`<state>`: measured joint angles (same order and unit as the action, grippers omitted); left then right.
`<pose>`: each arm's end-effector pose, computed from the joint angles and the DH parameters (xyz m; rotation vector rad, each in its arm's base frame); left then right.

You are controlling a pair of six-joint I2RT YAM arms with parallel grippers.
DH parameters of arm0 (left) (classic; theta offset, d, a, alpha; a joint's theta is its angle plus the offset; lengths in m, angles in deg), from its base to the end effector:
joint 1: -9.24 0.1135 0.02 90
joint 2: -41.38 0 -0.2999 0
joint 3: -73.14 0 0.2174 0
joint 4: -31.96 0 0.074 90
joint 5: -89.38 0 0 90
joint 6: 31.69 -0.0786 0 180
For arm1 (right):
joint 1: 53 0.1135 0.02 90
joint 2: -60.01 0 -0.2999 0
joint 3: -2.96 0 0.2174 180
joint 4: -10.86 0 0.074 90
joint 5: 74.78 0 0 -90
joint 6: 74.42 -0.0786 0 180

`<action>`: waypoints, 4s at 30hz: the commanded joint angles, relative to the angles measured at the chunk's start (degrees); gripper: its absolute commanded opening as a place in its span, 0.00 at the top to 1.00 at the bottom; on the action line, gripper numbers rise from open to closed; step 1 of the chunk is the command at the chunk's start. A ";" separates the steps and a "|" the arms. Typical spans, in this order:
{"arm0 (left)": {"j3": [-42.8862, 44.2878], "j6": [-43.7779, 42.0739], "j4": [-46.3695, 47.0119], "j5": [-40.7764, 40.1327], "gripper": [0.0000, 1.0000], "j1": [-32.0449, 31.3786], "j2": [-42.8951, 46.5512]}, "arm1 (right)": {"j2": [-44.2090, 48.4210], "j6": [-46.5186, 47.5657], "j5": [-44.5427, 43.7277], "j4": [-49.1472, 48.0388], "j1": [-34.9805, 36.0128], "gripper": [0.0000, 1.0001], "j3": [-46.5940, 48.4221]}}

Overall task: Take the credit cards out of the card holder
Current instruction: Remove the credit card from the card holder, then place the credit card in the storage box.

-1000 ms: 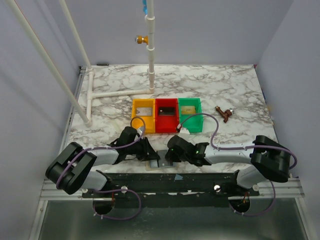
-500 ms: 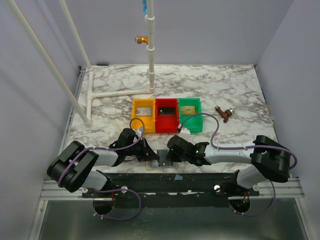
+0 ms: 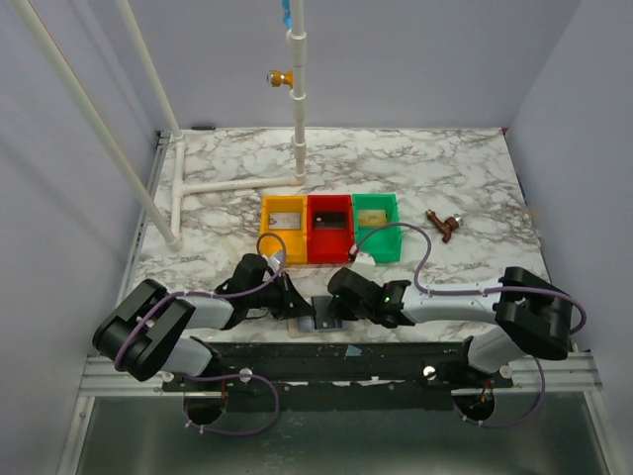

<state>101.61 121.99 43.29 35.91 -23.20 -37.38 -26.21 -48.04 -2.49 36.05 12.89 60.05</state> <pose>0.1497 -0.1506 0.1542 -0.3043 2.6035 -1.4906 0.1350 0.2430 0.1860 0.0772 2.5476 0.5719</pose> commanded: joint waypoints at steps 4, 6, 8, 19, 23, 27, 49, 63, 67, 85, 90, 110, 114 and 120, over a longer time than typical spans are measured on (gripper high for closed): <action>-2.72 1.78 12.39 5.95 1.00 1.22 -0.83 | 2.79 2.47 -1.79 3.06 -0.03 0.60 -2.75; -3.40 3.61 16.81 7.06 1.00 1.41 -2.11 | 4.10 2.89 -1.86 2.88 -0.10 0.57 -2.68; -4.36 5.56 22.47 8.47 1.00 1.60 -3.89 | 4.87 2.88 -1.52 2.57 -0.46 0.56 -3.04; -9.18 20.63 60.18 12.16 1.00 2.38 -22.02 | 11.07 2.35 3.12 -5.44 -2.96 0.53 -9.14; -9.72 21.51 63.54 12.06 1.00 2.65 -24.06 | 11.86 2.87 2.94 -5.24 -3.04 0.53 -8.97; -9.73 19.06 57.19 11.44 1.00 2.91 -21.46 | 10.16 3.84 2.82 -4.40 -3.02 0.53 -7.84; 2.81 -8.67 -14.00 -2.85 1.00 3.03 2.11 | -0.68 5.81 0.48 3.15 -3.05 0.71 -2.98; 6.79 -16.17 -30.00 -9.09 1.00 4.87 8.27 | -1.66 5.78 -0.34 4.25 -3.03 0.75 -3.20; 8.18 -17.80 -35.19 -12.13 1.00 4.87 11.27 | -1.00 6.02 -1.23 5.04 -3.05 0.75 -3.12; 23.73 -25.84 -57.53 -23.53 1.00 4.50 23.74 | 3.80 8.06 -2.03 5.38 -2.96 0.74 -0.92; 34.12 -31.02 -62.92 -28.40 1.00 1.77 22.01 | 6.43 8.93 -2.18 5.09 -2.99 0.73 0.50; 67.30 -64.50 -58.29 -56.62 1.00 -10.79 -0.10 | 30.42 9.10 -18.22 18.80 -3.21 0.34 5.76; 67.97 -78.44 -52.46 -60.63 1.00 -14.13 -5.90 | 35.04 7.76 -21.84 23.77 -3.28 0.31 6.30; 63.20 -92.47 -40.02 -63.71 1.00 -17.18 -10.30 | 41.67 5.93 -25.92 30.21 -3.26 0.30 6.73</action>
<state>168.34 44.29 -7.22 -22.84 -38.81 -46.15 11.98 -39.93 -21.97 58.71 9.88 64.86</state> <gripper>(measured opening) 0.009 0.699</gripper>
